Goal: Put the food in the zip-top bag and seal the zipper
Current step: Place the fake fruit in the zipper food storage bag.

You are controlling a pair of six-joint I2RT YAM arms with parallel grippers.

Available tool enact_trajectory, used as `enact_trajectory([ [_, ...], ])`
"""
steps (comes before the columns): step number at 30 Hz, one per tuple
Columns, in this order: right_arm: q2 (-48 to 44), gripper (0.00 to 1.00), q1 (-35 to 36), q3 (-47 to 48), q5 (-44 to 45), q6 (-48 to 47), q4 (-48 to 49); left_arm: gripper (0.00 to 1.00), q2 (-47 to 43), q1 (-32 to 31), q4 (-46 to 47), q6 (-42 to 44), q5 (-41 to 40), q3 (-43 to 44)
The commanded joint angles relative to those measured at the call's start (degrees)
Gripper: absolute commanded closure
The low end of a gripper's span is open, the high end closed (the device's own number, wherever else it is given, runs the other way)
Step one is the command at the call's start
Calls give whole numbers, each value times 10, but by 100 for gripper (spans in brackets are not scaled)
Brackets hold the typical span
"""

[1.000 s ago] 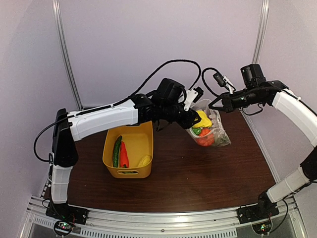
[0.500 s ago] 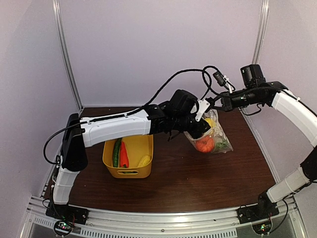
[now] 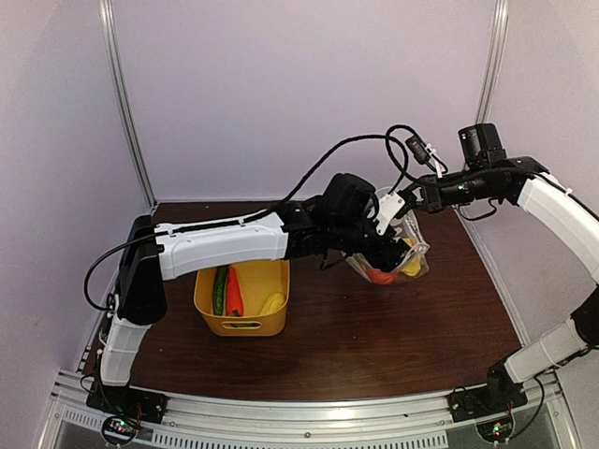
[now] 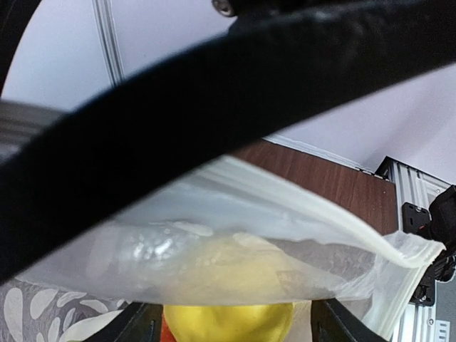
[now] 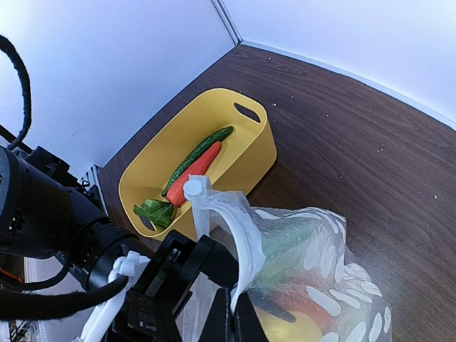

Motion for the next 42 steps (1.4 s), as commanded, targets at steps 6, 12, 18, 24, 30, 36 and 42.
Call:
enact_trajectory([
  [6, -25, 100, -21, -27, 31, -5, 27, 27, -86, -3, 16, 8, -45, -90],
  [12, -8, 100, -26, -33, 216, -40, 4, 24, -215, -3, 46, 12, -54, -201],
  [18, 1, 100, -26, -12, 236, -51, 1, 23, -278, -3, 85, 35, -20, -233],
  [24, 4, 100, -26, -23, 162, -53, -4, 22, -276, -3, 109, 24, 8, -240],
  [30, -16, 100, -24, -42, 56, -41, 9, 20, -209, 14, 158, -90, -50, -217],
  [36, -28, 100, -22, -57, 100, -32, 21, 15, -185, 42, 306, -202, -58, -237],
  [42, -30, 100, -34, -20, 235, -44, 3, 16, -234, 44, 191, -125, -103, -231],
])
